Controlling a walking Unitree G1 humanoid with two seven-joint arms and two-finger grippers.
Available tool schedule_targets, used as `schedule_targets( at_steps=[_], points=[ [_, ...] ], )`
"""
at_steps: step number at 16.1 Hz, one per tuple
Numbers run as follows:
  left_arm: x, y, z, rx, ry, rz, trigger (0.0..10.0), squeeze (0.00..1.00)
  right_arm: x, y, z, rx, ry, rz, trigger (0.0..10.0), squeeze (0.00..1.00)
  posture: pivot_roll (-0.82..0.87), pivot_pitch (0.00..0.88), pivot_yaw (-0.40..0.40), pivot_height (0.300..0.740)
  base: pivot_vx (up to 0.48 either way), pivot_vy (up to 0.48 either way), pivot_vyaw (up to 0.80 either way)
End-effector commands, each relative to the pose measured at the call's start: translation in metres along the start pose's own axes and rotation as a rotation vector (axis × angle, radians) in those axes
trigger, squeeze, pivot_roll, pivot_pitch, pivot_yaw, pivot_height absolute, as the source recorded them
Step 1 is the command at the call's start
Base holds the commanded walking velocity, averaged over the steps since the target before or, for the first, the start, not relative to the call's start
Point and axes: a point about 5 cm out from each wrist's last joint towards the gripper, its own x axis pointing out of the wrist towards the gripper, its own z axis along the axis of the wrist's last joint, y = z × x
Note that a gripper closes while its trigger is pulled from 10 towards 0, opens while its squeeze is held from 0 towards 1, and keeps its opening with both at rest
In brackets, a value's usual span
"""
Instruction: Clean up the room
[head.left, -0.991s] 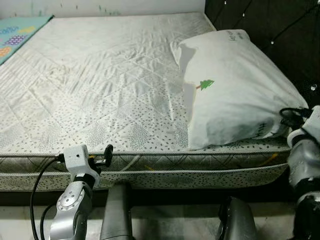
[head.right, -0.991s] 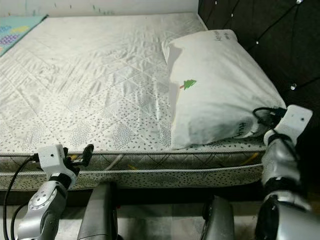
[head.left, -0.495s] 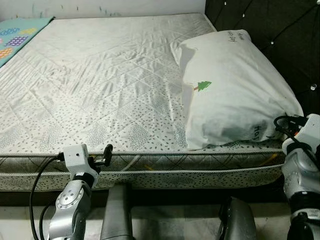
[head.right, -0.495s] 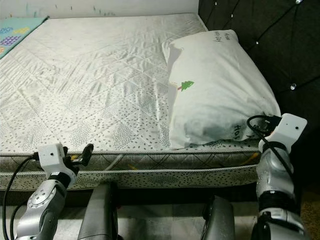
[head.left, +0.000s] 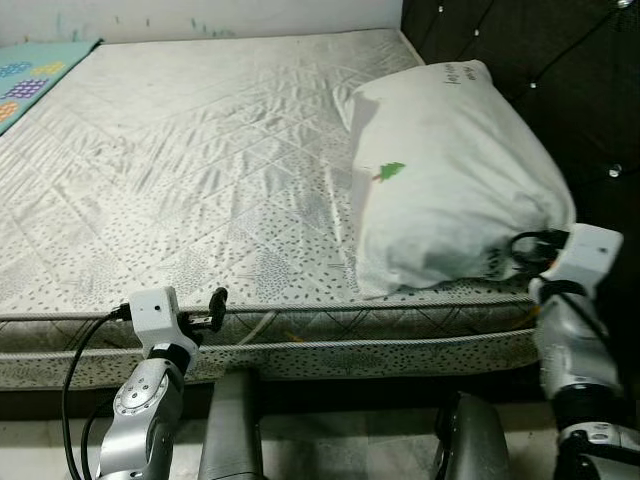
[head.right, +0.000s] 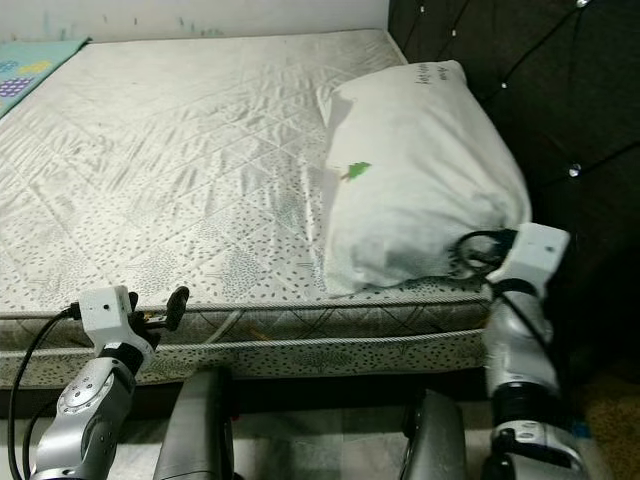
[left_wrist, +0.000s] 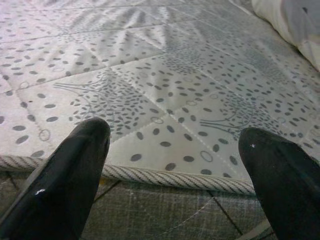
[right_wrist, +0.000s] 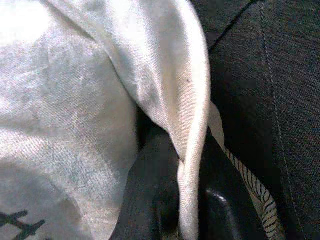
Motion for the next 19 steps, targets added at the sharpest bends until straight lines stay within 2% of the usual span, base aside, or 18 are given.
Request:
schedule_targets(
  at_steps=[1, 2, 3, 7, 11, 19],
  points=[
    [0.001, 0.000, 0.001, 0.011, -0.006, 0.005, 10.0, 0.00, -0.002, 0.014, -0.003, -0.021, 0.018, 0.062, 10.0, 0.00, -0.03, 0.000, 0.031, 0.479, 0.000, 0.000, 0.00],
    [0.000, 0.000, 0.001, 0.003, -0.008, 0.009, 10.0, 0.00, 0.000, 0.021, 0.001, -0.012, 0.001, 0.079, 10.0, 0.95, -0.03, 0.000, 0.023, 0.479, 0.000, 0.000, 0.00],
    [0.000, 0.000, 0.000, -0.004, -0.009, 0.013, 10.0, 0.00, 0.001, 0.025, 0.005, 0.024, -0.010, 0.093, 10.0, 1.00, -0.03, 0.000, 0.023, 0.479, 0.000, 0.000, 0.00],
    [0.000, -0.003, -0.001, -0.022, -0.017, 0.019, 10.0, 0.00, 0.006, 0.040, 0.025, 0.009, -0.080, 0.119, 10.0, 1.00, -0.04, 0.000, 0.002, 0.479, 0.000, 0.000, 0.00],
    [-0.002, -0.004, -0.004, -0.033, -0.012, 0.022, 10.0, 0.00, 0.000, 0.057, 0.039, 0.026, -0.154, 0.173, 10.0, 1.00, -0.05, 0.000, 0.000, 0.479, 0.000, 0.000, 0.00],
    [-0.004, -0.007, -0.012, -0.049, 0.000, 0.022, 10.0, 0.00, -0.028, 0.080, 0.015, 0.039, -0.115, 0.233, 10.0, 1.00, -0.06, 0.000, 0.001, 0.479, 0.000, 0.000, 0.00]
  ],
)
